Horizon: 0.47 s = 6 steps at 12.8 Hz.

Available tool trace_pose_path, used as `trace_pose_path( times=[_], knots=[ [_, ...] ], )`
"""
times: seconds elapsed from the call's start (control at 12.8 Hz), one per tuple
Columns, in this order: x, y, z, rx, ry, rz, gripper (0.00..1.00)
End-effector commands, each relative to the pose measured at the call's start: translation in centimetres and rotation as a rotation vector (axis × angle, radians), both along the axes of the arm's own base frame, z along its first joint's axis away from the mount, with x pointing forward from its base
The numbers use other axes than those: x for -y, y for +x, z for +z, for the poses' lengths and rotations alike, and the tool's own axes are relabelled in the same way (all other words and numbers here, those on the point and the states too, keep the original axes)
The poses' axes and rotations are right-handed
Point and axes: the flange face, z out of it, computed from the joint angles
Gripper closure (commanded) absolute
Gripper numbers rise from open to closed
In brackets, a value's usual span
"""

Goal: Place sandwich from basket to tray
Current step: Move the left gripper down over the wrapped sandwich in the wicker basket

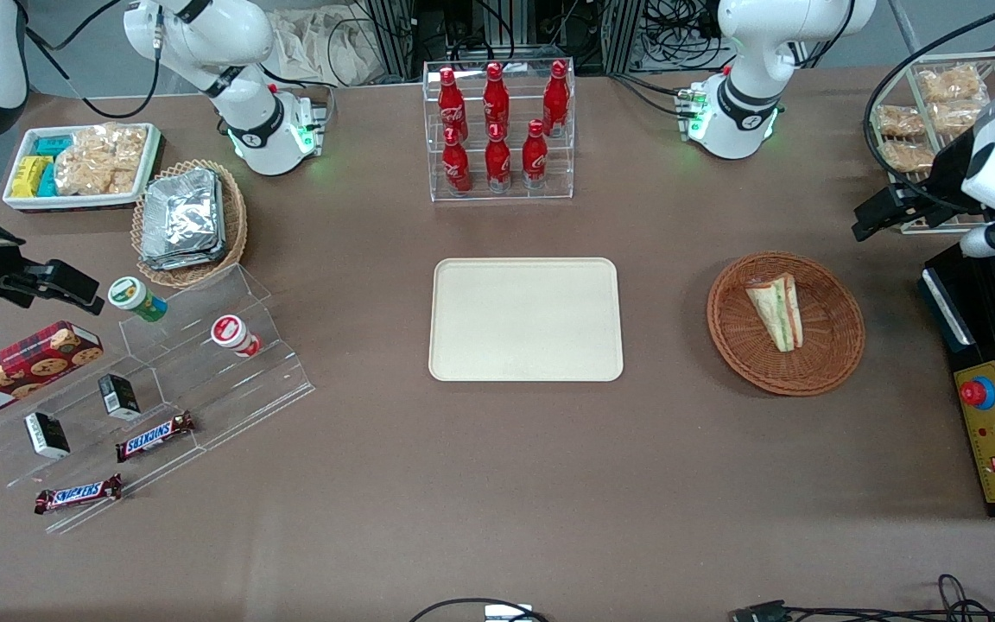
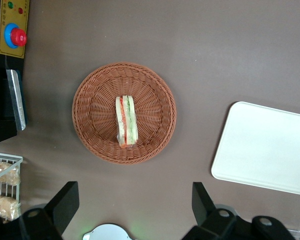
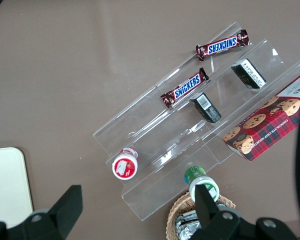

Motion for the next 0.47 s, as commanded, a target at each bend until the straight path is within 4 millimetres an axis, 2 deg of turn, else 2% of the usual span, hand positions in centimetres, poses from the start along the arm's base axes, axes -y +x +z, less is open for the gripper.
trace_pose_path(
  times=[0.0,0.23,0.39],
  knots=[
    [-0.07,0.99,0.69,-0.027,0.015,0.001,0.00],
    [-0.41,1.10,0.87,-0.023,0.016,0.002,0.00],
    [-0.51,0.67,0.06,-0.053,0.033,0.011,0.00]
  ],
)
